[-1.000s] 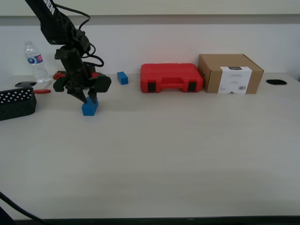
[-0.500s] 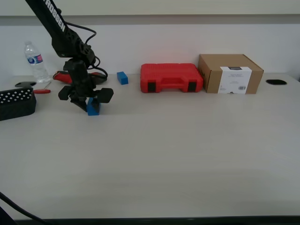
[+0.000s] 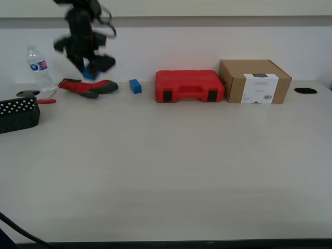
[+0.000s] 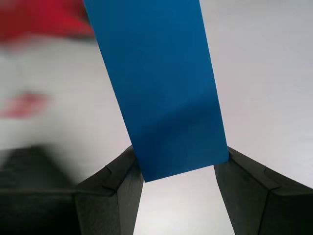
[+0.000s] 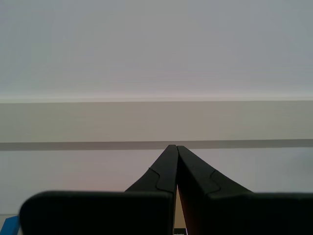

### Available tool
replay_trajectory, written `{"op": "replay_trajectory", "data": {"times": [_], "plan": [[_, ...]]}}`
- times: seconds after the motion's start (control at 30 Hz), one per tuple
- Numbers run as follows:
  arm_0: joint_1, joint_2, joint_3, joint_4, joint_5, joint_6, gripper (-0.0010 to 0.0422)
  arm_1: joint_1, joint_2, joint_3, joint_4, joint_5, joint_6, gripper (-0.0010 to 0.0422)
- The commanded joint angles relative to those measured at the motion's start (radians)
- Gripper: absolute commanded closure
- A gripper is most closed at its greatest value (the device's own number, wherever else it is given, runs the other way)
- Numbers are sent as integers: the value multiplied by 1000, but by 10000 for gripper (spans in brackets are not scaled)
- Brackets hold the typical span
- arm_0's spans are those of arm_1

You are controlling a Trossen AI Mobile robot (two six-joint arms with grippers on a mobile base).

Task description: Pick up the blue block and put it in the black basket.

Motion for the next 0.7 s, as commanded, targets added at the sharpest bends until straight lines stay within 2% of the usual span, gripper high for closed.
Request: {"op": "replay_trajectory", "data": {"times": [0.03,0.17,0.3,0.47,0.6,0.7], "plan": [[0,0,2,3,0,0,413,59,-109,3,5,-121,90,414],[0,0,2,2,0,0,413,224,-173,1,-68,-118,30,414],[1,0,2,0,0,0,413,385,-171,-70,-135,-76,-53,414],[1,0,2,2,0,0,413,473,-171,-272,-11,-74,-53,414],[1,0,2,1,0,0,413,486,-171,-448,188,-73,-48,414],[1,0,2,2,0,0,413,487,-171,-490,278,-74,-41,414]]}}
